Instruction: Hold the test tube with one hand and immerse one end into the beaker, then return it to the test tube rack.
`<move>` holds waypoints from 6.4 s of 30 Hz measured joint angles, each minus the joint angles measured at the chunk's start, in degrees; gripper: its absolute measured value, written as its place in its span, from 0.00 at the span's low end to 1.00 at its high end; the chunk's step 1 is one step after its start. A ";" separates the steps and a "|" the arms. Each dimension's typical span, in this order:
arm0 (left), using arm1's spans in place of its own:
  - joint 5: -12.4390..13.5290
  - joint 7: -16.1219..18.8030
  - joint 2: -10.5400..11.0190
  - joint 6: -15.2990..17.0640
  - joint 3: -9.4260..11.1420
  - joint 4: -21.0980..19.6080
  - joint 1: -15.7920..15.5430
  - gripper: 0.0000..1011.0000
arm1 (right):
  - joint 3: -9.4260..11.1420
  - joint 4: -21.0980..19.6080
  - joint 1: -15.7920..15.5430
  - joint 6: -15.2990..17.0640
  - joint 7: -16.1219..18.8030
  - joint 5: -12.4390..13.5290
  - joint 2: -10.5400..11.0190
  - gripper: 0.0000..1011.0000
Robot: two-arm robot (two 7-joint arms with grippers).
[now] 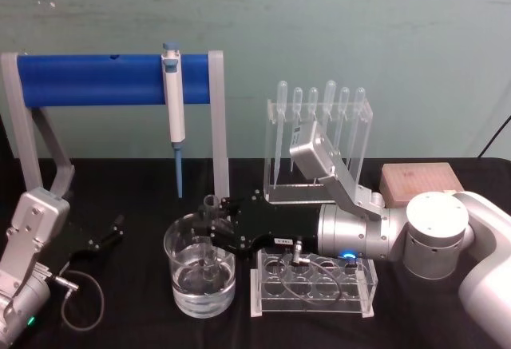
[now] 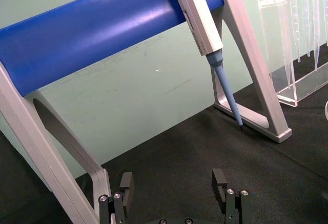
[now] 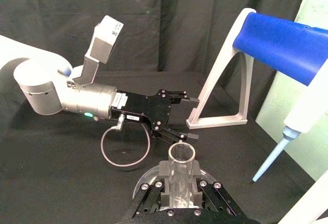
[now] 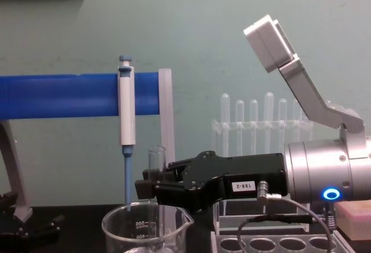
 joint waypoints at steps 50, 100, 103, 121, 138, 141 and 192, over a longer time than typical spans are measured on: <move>0.00 0.00 0.00 0.00 0.00 0.00 0.00 0.99 | 0.00 0.00 0.00 0.00 0.00 0.00 0.00 0.22; 0.00 0.00 0.00 0.00 0.00 0.00 0.00 0.99 | 0.00 0.00 0.00 0.00 0.00 0.00 0.00 0.22; 0.00 0.00 0.00 0.00 0.00 0.00 0.00 0.99 | 0.00 0.00 0.00 0.00 0.00 0.00 0.00 0.22; 0.00 0.00 0.00 0.00 0.00 0.00 0.00 0.99 | 0.00 0.00 0.00 0.00 0.00 0.00 0.00 0.22; 0.00 0.00 0.00 0.00 0.00 0.00 0.00 0.99 | 0.00 0.00 0.00 0.00 0.00 0.00 0.00 0.22; 0.00 0.00 0.00 0.00 0.00 0.00 0.00 0.99 | 0.00 0.00 0.00 0.00 0.00 0.00 0.00 0.22; 0.00 0.00 0.00 0.00 0.00 0.00 0.00 0.99 | 1.87 -9.55 4.36 5.13 2.51 4.65 4.29 0.22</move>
